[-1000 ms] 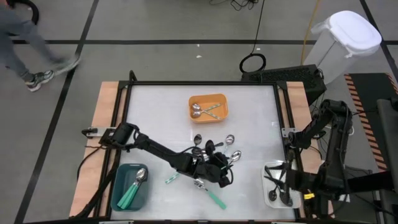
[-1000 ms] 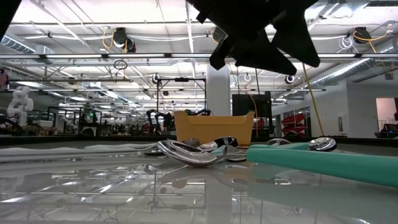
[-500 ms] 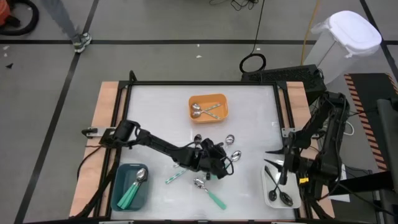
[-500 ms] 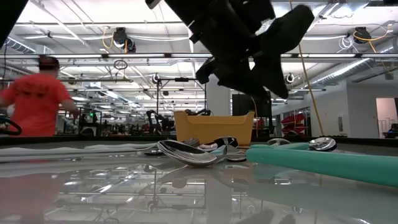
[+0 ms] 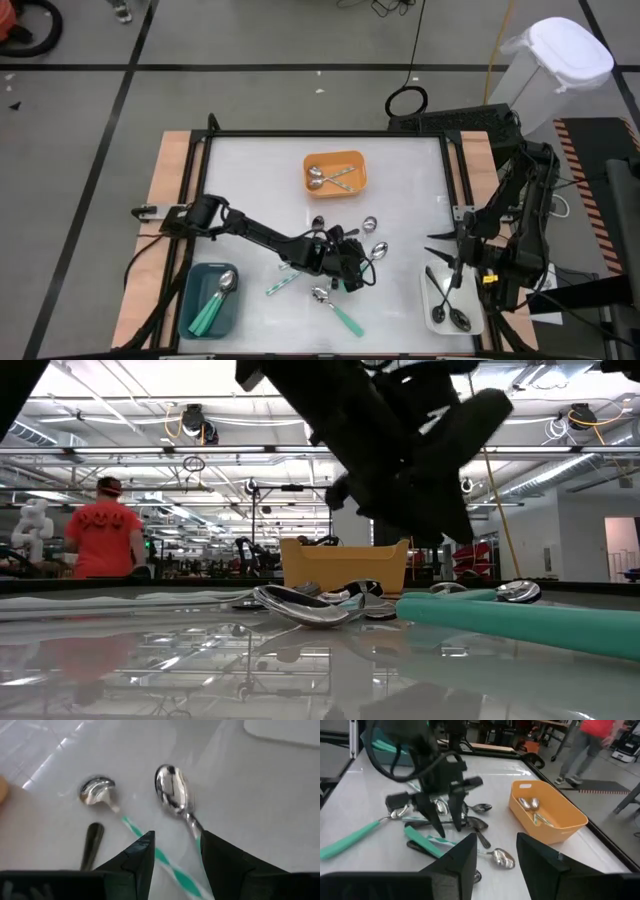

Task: Sort silverware by color (type)
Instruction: Put the green spoon into the blue bin

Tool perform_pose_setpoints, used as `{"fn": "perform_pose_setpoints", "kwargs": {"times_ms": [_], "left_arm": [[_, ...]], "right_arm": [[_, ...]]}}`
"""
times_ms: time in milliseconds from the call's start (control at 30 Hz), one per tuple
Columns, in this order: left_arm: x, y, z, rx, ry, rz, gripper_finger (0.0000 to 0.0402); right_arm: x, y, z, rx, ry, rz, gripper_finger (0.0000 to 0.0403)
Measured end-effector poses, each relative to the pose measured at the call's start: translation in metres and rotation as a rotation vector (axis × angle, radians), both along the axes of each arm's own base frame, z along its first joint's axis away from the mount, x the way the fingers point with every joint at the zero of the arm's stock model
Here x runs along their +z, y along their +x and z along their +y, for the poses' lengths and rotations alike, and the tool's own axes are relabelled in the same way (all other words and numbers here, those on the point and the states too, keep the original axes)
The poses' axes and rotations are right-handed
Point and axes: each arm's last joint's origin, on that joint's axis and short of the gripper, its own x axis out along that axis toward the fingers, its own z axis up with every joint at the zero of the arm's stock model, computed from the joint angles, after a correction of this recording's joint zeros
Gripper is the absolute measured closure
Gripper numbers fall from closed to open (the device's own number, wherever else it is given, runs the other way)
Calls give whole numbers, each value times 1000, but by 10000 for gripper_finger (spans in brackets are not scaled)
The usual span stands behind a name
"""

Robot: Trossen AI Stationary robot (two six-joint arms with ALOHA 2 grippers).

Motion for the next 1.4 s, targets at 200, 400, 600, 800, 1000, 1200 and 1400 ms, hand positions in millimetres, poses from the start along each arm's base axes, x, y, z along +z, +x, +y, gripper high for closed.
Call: {"fn": "perform_pose_setpoints", "kwargs": {"times_ms": [200, 400, 600, 800, 1000, 1200, 1400], "left_arm": [[-21, 7, 4, 58, -48, -11, 243], [-29, 9, 7, 84, -83, -20, 243], [-28, 9, 2, 73, -94, -34, 243], [-27, 9, -2, 110, -147, -65, 243], [-27, 9, 0, 160, -161, -80, 243], [-27, 9, 0, 157, -142, -82, 243], [-37, 12, -1, 103, -125, -74, 243]], "right_arm": [[0, 1, 1, 8, -16, -16, 271], [0, 1, 0, 7, -26, -12, 271], [1, 1, 0, 14, -46, -9, 271], [1, 5, -1, -8, -50, -11, 271], [1, 9, -3, -37, -40, -13, 271], [0, 11, -3, -53, -23, -15, 271], [0, 11, -2, -53, -18, -14, 271]]}}
